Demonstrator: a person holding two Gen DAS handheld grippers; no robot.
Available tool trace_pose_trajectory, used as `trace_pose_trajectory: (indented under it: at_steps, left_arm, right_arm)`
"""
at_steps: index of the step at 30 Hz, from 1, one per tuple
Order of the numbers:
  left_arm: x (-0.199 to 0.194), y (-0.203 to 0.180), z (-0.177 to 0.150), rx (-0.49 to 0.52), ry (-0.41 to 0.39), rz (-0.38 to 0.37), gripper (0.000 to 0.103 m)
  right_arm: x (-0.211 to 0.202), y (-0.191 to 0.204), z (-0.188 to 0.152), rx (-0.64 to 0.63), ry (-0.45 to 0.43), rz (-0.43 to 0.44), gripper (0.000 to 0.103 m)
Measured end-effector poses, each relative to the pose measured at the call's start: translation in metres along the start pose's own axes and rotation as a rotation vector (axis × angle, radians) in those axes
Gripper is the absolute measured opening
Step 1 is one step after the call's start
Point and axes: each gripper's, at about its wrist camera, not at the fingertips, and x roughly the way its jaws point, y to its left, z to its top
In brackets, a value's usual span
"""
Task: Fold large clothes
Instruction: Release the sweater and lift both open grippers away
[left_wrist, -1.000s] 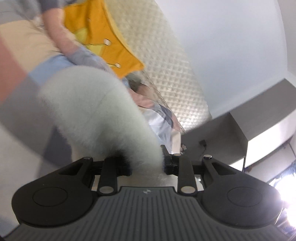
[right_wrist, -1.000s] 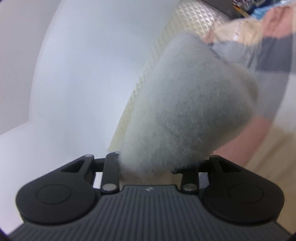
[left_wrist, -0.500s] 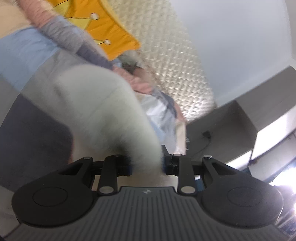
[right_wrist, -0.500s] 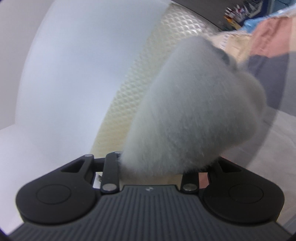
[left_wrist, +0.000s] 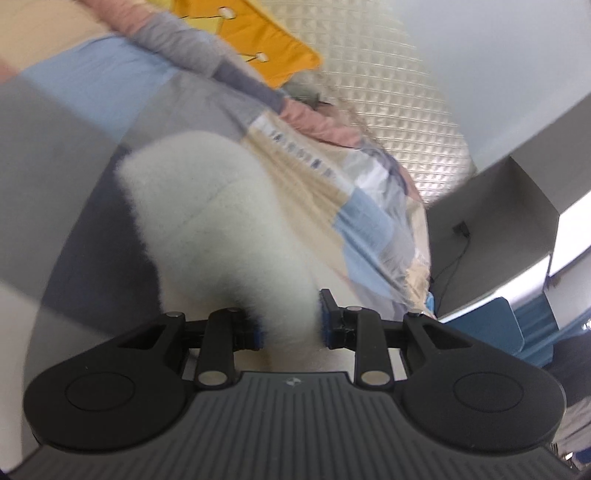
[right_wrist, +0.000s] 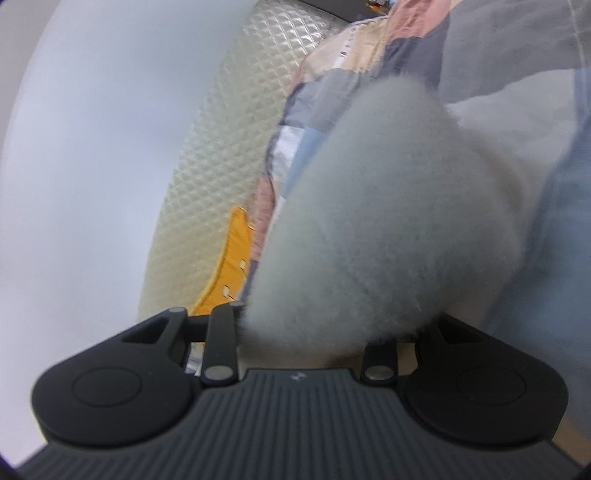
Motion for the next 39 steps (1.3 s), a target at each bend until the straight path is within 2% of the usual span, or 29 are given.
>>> trace_pose_trajectory:
  at_steps: [2, 3, 5, 9, 13, 16, 19, 22, 25, 28, 29, 32, 36, 39]
  left_arm:
    - [-0.007, 0.005, -0.008, 0.013, 0.005, 0.03, 0.033]
    - [-0.015, 0.005, -0.013, 0.041, 0.01, 0.047, 0.033]
    - [-0.028, 0.006, -0.02, 0.112, 0.022, 0.071, 0.034]
    - [-0.051, 0.007, -0.028, 0.201, 0.036, 0.141, 0.039]
    - [-0.078, 0.0, -0.029, 0.28, 0.042, 0.195, 0.042]
    - [-0.106, -0.011, -0.026, 0.329, 0.033, 0.199, 0.042]
    - [-0.132, -0.035, -0.019, 0.394, 0.031, 0.221, 0.045]
    - [-0.162, -0.068, -0.009, 0.488, 0.004, 0.232, 0.045]
    - [-0.201, -0.1, -0.001, 0.548, -0.035, 0.208, 0.047]
    - [-0.24, -0.132, -0.002, 0.64, -0.065, 0.189, 0.05]
    - [-0.25, -0.142, -0.003, 0.666, -0.066, 0.175, 0.05]
    - [-0.29, -0.17, -0.007, 0.718, -0.1, 0.158, 0.05]
    - [-0.339, -0.193, -0.022, 0.756, -0.133, 0.103, 0.05]
    - [-0.369, -0.204, -0.046, 0.793, -0.143, 0.092, 0.05]
  right_arm:
    - [0.002, -0.007, -0.002, 0.031, 0.02, -0.032, 0.044]
    - [0.003, -0.012, -0.004, 0.074, 0.044, -0.067, 0.044]
    - [0.001, -0.023, -0.007, 0.144, 0.081, -0.083, 0.046]
    - [-0.008, -0.027, -0.009, 0.169, 0.105, -0.091, 0.046]
    - [-0.02, -0.001, -0.009, 0.113, 0.065, -0.18, 0.046]
    - [-0.034, 0.024, -0.015, 0.034, 0.041, -0.246, 0.046]
    - [-0.05, 0.051, -0.024, -0.031, 0.024, -0.272, 0.046]
    - [-0.072, 0.079, -0.023, -0.116, -0.012, -0.22, 0.046]
    - [-0.102, 0.119, -0.025, -0.221, -0.057, -0.179, 0.046]
    - [-0.125, 0.162, -0.017, -0.316, -0.105, -0.145, 0.046]
    - [-0.147, 0.175, -0.024, -0.348, -0.118, -0.13, 0.046]
    - [-0.173, 0.214, -0.027, -0.449, -0.153, -0.081, 0.046]
    - [-0.216, 0.25, -0.054, -0.609, -0.179, -0.077, 0.046]
    - [-0.238, 0.264, -0.078, -0.705, -0.186, -0.087, 0.046]
